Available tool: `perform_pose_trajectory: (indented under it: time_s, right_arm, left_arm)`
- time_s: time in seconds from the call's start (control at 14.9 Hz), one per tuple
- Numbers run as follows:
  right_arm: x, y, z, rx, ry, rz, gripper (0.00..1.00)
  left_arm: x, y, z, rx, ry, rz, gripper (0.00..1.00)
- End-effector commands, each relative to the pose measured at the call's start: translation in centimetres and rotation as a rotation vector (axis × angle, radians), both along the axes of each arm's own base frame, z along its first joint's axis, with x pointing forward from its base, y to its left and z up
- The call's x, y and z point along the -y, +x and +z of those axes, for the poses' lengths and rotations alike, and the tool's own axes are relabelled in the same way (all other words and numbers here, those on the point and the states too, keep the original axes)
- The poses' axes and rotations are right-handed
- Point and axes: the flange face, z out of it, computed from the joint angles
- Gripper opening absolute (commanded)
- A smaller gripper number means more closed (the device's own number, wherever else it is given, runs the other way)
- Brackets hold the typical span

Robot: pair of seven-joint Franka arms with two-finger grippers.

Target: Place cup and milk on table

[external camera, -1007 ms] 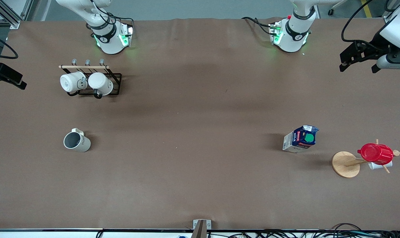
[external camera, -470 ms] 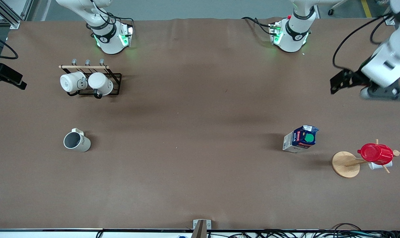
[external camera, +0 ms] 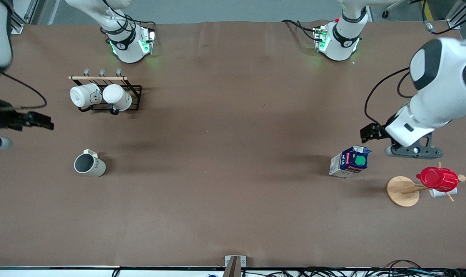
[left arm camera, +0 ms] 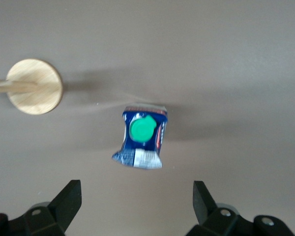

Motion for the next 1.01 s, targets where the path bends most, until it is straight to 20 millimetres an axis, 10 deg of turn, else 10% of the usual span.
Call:
perform_pose_trajectory:
  time_s: [0.0, 0.47, 0.94]
  right_arm:
    - [3.1, 0.9, -4.8, 0.007, 0.007, 0.099, 1.0]
    - [5.1, 2.6, -19.9, 0.092, -0.013, 0.257, 1.0]
    - [4.2, 0.9, -26.7, 0.15, -0.031, 0.289, 0.91]
  left_arm:
    - [0.5, 1.7, -3.6, 0.013, 0.007, -0.023, 1.0]
    - [0.6, 2.1, -8.9, -0.043, 0.04, -0.052, 0.98]
    - [0.4, 1.6, -11.6, -0.098, 0.049, -0.055, 0.67]
